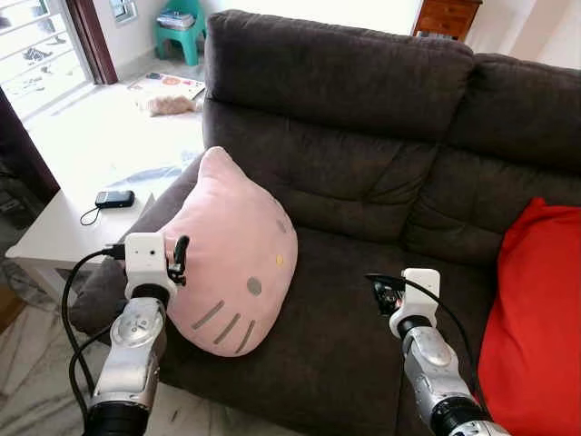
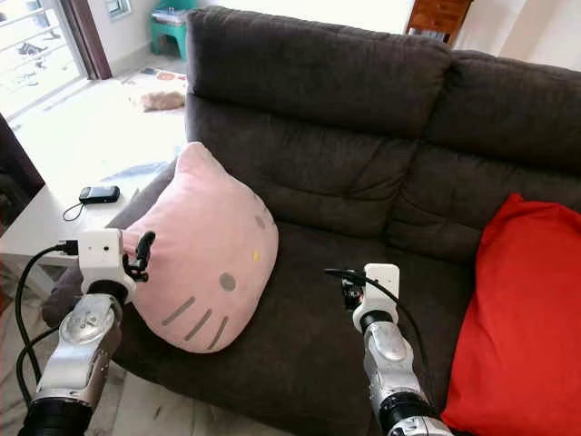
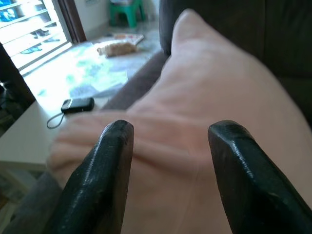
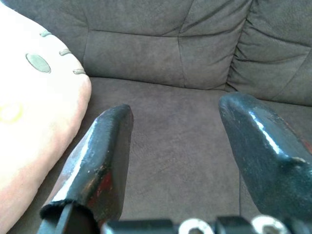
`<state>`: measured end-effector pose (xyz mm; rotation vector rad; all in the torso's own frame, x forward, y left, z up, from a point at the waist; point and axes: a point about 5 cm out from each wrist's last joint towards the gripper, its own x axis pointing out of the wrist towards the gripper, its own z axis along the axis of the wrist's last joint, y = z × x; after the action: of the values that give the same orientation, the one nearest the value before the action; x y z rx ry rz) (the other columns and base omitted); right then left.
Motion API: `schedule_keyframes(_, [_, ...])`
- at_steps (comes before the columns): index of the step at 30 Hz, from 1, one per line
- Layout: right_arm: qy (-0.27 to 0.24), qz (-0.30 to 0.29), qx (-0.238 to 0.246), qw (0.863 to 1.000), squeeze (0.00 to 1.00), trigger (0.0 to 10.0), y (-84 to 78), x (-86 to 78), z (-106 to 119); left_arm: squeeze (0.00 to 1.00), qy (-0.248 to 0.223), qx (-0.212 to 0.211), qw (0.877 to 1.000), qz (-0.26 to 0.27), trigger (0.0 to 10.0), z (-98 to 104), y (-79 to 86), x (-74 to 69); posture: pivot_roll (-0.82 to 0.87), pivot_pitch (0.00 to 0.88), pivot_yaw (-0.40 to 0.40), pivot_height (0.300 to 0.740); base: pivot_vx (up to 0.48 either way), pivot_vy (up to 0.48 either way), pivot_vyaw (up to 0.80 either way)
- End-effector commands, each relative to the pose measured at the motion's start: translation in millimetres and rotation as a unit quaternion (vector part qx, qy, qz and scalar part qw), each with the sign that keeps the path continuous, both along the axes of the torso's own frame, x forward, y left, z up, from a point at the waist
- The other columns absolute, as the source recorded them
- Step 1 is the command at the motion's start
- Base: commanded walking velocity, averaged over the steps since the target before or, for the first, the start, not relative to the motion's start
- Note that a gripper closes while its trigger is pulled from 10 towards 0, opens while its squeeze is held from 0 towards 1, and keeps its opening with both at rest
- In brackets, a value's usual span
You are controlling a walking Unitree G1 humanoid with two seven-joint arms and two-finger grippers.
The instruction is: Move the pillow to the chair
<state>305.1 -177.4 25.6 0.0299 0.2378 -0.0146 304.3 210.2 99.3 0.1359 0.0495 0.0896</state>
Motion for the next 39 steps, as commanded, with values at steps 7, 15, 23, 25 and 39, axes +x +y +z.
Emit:
schedule_keyframes(7, [-0.009,-0.001,0.000,1.000,0.00,10.0,-2.2,0.9,2,0.00,0.020,0.011,1.000,0.006,10.0,-13,9.8,-0.6,0.07,0.058,-0.065,0.740,0.000,0.000,0.00])
schedule_keyframes(15, [-0.012,0.002,0.000,1.000,0.00,10.0,-2.2,2.8,4,0.00,0.066,-0.050,0.997,-0.002,10.0,-26,10.8,-2.7,0.07,0.052,-0.066,0.740,0.000,0.000,0.00])
schedule_keyframes(23, [-0.008,0.011,0.001,1.000,0.00,10.0,1.7,3.0,3,0.00,0.151,-0.084,0.980,-0.102,10.0,-39,-8.2,-13.5,0.08,0.048,-0.067,0.740,0.000,0.000,0.00])
schedule_keyframes(25, [-0.008,0.011,0.002,1.000,0.00,10.0,1.9,3.1,3,0.00,0.171,-0.093,0.974,-0.117,10.0,-41,-11.6,-17.3,0.07,0.049,-0.066,0.740,0.000,0.000,0.00])
schedule_keyframes(39, [-0.023,0.011,0.015,1.000,0.00,10.0,2.8,3.9,6,0.00,0.109,-0.063,0.973,-0.193,10.0,11,-30.6,-23.7,0.08,0.057,-0.069,0.740,0.000,0.000,0.00])
